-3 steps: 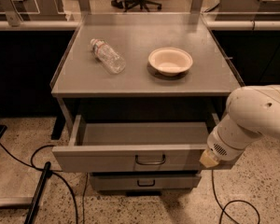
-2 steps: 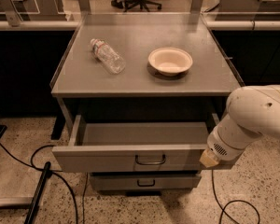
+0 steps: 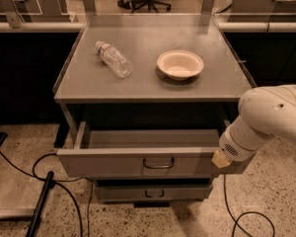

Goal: Close top drawer

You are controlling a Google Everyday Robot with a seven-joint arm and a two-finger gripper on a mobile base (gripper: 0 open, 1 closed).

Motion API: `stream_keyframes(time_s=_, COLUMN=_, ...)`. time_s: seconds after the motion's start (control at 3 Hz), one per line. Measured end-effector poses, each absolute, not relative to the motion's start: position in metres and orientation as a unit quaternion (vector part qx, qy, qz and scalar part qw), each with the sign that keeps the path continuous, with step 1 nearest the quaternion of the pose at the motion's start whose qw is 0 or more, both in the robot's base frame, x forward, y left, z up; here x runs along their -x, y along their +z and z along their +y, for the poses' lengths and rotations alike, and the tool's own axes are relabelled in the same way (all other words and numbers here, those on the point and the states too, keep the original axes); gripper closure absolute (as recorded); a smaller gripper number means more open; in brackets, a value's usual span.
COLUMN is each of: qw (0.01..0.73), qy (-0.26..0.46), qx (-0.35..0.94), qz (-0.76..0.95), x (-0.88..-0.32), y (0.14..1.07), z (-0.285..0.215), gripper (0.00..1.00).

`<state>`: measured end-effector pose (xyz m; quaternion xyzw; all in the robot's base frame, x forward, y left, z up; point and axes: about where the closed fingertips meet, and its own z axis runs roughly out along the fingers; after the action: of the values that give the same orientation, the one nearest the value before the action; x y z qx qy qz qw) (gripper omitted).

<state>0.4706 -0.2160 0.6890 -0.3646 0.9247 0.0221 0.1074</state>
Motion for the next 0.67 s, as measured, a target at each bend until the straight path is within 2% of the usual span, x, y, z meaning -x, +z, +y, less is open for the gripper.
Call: stream_keyframes(time_s=0.67, qw=0.122, qy=0.0, qx=0.352, qz=0.928, x=-0.5046, y=0.6829, z=-0.2202, gripper=1.0)
